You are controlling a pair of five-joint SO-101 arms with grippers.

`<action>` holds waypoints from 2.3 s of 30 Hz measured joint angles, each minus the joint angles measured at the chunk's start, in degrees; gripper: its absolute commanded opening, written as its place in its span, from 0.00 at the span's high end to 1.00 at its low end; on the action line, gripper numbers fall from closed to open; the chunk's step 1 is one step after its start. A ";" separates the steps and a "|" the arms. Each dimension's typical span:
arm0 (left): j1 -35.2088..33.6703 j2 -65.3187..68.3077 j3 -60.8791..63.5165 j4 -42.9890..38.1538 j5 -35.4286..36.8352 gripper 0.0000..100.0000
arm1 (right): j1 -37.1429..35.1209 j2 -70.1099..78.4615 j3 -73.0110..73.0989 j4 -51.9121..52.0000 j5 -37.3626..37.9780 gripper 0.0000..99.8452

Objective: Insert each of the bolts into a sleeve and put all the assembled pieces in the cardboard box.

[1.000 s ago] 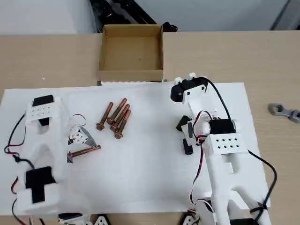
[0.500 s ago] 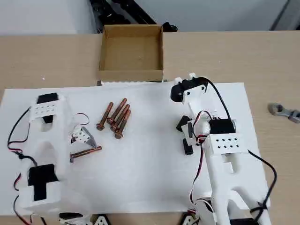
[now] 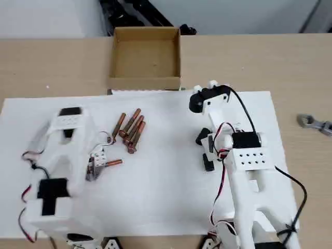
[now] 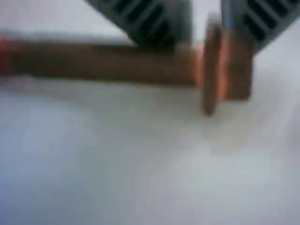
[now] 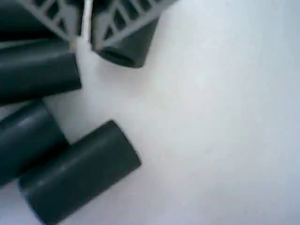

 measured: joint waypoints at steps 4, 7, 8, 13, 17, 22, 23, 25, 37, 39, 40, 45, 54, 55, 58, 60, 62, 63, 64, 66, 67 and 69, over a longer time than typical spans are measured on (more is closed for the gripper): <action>-2.11 -0.09 -0.09 -0.26 -0.35 0.99 | -0.18 0.00 0.00 0.00 0.00 0.97; -3.08 -0.09 -0.09 -0.70 -1.32 0.99 | -0.09 0.00 0.00 0.00 0.00 0.97; -3.25 -0.09 -0.09 -0.62 -1.67 0.99 | -0.09 0.00 0.00 0.00 0.00 0.97; -4.57 0.09 -5.10 4.48 -4.92 0.99 | -0.18 0.00 0.00 0.00 0.00 0.97; -4.48 -0.62 -13.27 8.97 -10.90 0.99 | -0.18 0.00 0.00 0.00 0.00 0.97; -4.57 -8.18 -16.97 9.49 -31.30 0.99 | 0.00 0.00 0.00 0.00 0.00 0.97; -4.57 -9.85 -16.70 9.58 -36.31 0.99 | -0.09 0.00 0.00 0.00 0.00 0.97; -4.57 -13.63 -14.77 9.67 -46.33 0.98 | -0.18 0.00 0.00 0.00 0.00 0.97; -3.34 -23.38 -2.73 9.76 -92.13 0.85 | 0.00 0.00 0.00 0.00 0.00 0.97; -2.20 -23.47 -2.37 9.76 -93.98 0.83 | -0.18 0.00 0.00 0.00 0.00 0.97; -1.49 -23.47 -2.20 9.67 -94.42 0.82 | -0.18 0.00 0.00 0.00 0.00 0.97; 1.85 -23.47 0.88 6.68 -94.86 0.78 | 0.00 0.00 0.00 0.00 0.00 0.97; 2.55 -23.47 8.79 -5.54 -94.86 0.79 | -0.18 0.00 0.00 0.00 0.00 0.97; 2.55 -23.47 9.93 -6.86 -94.86 0.79 | -0.18 0.00 0.00 0.00 0.00 0.97; 2.55 -23.47 13.45 -10.37 -94.86 0.79 | -0.18 0.00 0.00 0.00 0.00 0.97; 2.55 -23.47 15.82 -12.84 -94.68 0.80 | -0.09 0.00 0.00 0.00 0.00 0.97; 2.55 -23.47 17.76 -15.12 -93.45 0.85 | -0.18 0.00 0.00 0.00 0.00 0.97; 2.55 -23.47 18.46 -16.18 -92.92 0.87 | -0.18 0.00 0.00 0.00 0.00 0.97; 2.55 -23.47 19.08 -16.97 -92.31 0.89 | -0.18 0.00 0.00 0.00 0.00 0.97; 2.55 -23.47 19.69 -18.29 -90.81 0.91 | -0.18 0.00 0.00 0.00 0.00 0.97; 2.55 -23.47 19.78 -18.81 -90.11 0.91 | -0.18 0.00 0.00 0.00 0.00 0.97; 2.46 -23.47 19.78 -19.78 -89.23 0.90 | -0.18 0.00 0.00 0.00 0.00 0.97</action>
